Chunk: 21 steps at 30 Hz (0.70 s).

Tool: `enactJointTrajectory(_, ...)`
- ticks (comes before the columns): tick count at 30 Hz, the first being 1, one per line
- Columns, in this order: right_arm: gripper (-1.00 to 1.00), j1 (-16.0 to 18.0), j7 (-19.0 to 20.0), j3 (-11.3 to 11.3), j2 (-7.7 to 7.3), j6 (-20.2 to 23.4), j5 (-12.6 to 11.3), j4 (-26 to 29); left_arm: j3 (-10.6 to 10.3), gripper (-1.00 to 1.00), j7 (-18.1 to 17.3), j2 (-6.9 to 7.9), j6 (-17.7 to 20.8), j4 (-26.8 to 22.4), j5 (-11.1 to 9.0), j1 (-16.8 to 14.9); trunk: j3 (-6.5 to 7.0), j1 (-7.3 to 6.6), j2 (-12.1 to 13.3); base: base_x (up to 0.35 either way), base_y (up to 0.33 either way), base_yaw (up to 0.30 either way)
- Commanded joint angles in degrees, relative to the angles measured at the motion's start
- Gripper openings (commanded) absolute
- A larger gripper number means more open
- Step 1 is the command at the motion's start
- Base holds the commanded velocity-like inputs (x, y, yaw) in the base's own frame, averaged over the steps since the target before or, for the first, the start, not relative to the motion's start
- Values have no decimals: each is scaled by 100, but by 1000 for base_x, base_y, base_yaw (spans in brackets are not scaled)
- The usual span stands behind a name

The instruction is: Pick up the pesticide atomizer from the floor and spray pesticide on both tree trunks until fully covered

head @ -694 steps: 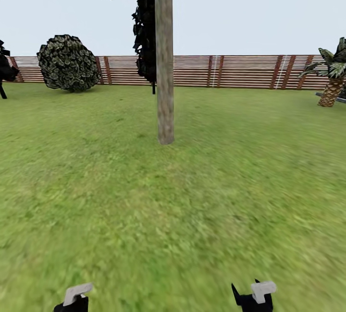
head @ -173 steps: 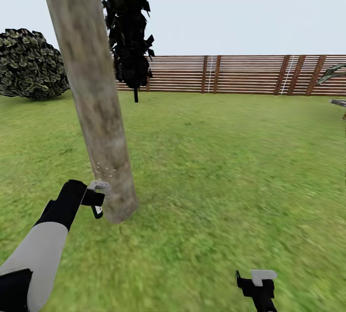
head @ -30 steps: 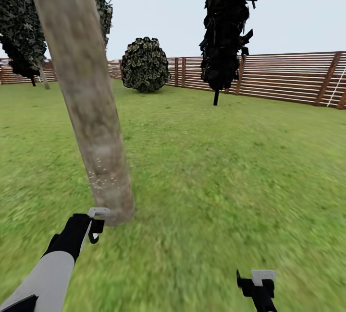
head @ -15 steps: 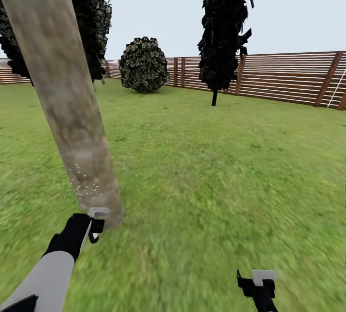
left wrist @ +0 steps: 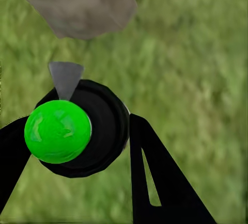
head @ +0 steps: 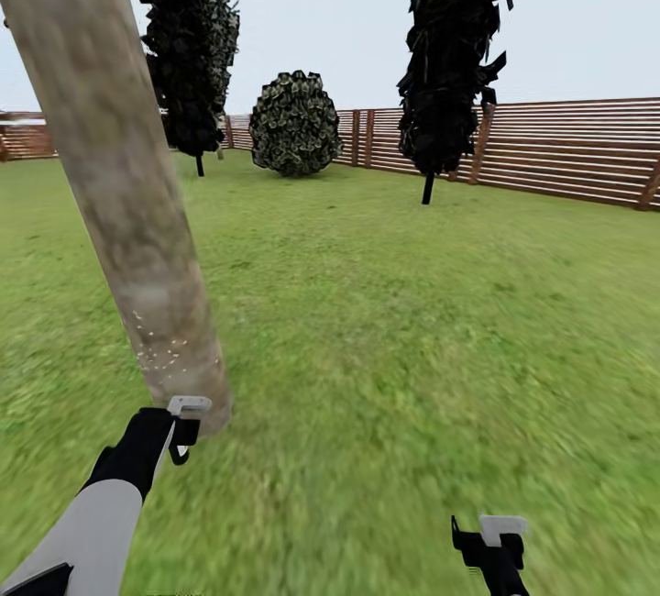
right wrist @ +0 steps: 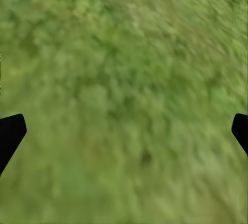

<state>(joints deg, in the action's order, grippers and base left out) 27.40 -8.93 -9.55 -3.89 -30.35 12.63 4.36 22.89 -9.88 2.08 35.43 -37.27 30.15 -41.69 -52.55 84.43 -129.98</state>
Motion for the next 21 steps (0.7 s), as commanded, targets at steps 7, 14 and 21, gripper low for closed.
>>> enactJointTrajectory(7,100,3,-21,-39,-3,-15,60,-5,31,-100,-50,1,17,-8,67,-6,-6,0,-2,128,-271,166)
enactJointTrajectory(14,100,3,-21,-39,1,-15,61,-4,22,-100,-49,46,25,-8,73,-6,-6,0,-2,118,-271,12)
enactJointTrajectory(21,100,3,-21,-39,3,-15,60,-4,2,-100,-49,59,25,-8,83,-6,-6,0,-2,11,-275,223)
